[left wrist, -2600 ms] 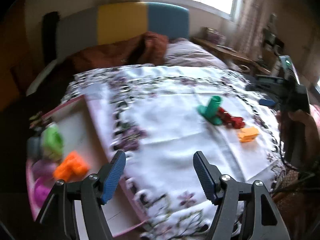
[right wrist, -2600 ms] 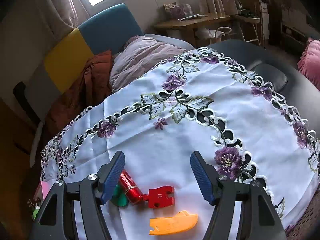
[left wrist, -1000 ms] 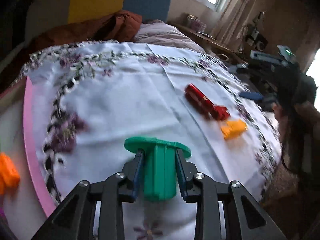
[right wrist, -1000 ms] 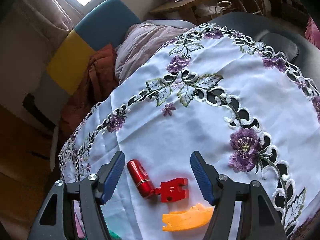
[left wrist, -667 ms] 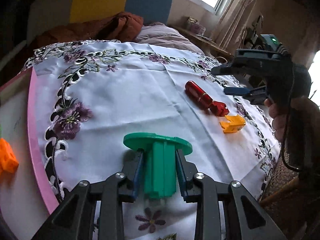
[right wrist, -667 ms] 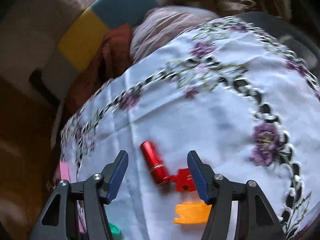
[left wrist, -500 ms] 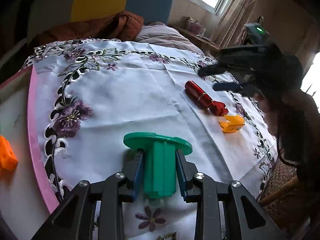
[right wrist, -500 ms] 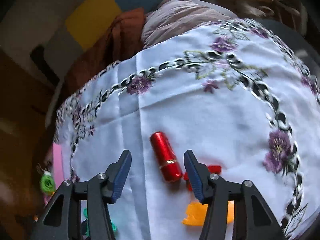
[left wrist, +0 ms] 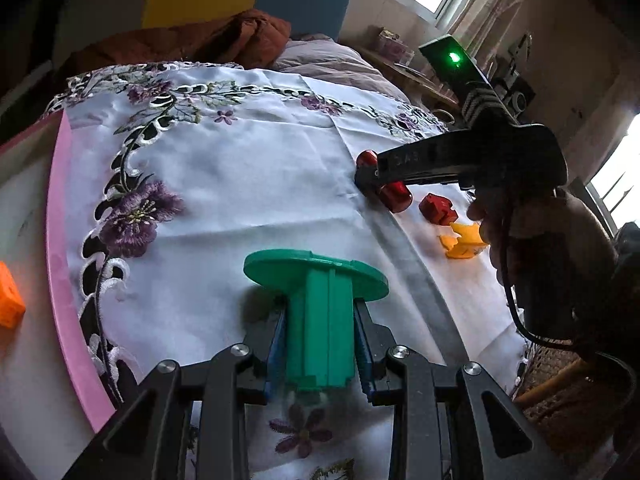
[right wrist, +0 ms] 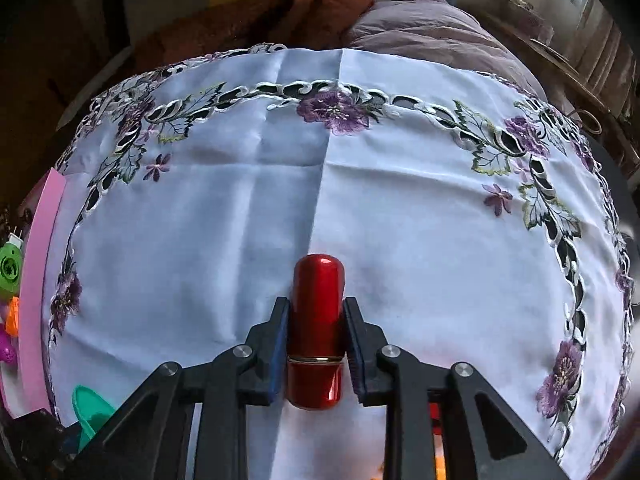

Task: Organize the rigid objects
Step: 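Grasp the red lipstick tube with the right gripper while the left gripper holds the green stand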

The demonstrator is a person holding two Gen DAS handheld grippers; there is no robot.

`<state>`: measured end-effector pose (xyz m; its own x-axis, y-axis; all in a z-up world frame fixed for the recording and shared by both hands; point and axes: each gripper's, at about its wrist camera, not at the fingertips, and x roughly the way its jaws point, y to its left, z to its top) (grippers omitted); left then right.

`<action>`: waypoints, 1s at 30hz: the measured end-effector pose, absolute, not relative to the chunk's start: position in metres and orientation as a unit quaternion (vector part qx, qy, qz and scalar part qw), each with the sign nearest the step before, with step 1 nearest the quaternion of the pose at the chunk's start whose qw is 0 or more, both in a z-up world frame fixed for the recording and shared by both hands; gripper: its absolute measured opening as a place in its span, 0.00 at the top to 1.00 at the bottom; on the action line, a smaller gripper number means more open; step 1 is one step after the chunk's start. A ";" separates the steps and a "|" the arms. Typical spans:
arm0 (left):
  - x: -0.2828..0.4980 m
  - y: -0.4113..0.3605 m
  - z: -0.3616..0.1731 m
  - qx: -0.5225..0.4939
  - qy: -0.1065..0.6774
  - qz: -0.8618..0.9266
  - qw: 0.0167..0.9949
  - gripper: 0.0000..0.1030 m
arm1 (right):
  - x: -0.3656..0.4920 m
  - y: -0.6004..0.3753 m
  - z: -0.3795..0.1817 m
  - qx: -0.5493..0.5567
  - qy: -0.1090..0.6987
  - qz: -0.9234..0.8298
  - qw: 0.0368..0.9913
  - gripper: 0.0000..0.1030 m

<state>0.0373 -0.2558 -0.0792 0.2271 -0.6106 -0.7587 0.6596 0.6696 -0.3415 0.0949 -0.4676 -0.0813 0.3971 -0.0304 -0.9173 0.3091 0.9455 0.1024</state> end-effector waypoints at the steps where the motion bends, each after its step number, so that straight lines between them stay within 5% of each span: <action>1: 0.037 -0.256 -0.079 0.028 0.471 -0.405 0.783 0.70 | 0.095 -0.470 -0.081 0.137 0.539 -0.101 0.825 0.74; 30: 0.015 -0.203 -0.003 0.047 0.377 -0.347 0.857 0.70 | 0.099 -0.454 -0.079 0.047 0.526 -0.095 0.844 0.74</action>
